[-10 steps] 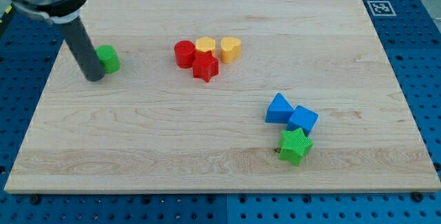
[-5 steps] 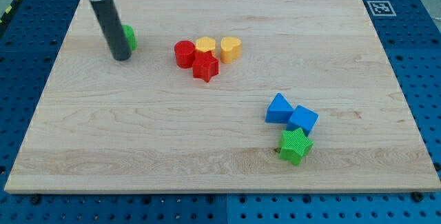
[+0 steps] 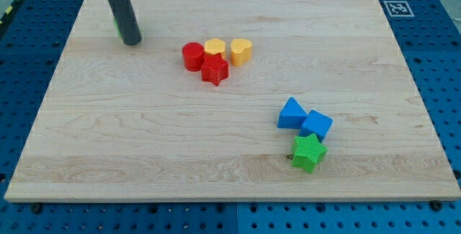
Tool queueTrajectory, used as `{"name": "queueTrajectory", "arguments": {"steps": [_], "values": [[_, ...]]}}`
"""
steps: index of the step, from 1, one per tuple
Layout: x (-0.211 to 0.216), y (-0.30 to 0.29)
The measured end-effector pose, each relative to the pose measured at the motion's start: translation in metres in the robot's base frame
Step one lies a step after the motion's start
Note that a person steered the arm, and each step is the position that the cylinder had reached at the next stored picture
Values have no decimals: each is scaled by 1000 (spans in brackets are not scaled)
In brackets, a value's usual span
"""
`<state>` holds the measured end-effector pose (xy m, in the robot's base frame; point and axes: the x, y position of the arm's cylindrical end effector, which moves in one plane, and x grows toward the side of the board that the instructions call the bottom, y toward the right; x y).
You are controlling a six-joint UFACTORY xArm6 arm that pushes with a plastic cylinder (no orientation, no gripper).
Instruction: Push the green circle towards the top left
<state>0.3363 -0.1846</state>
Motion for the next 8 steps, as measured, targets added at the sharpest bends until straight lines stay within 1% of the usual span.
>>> {"name": "queueTrajectory", "arguments": {"steps": [2, 5, 6, 8], "values": [[-30, -13], [-60, -42], [-64, -53], [-80, -57]]}}
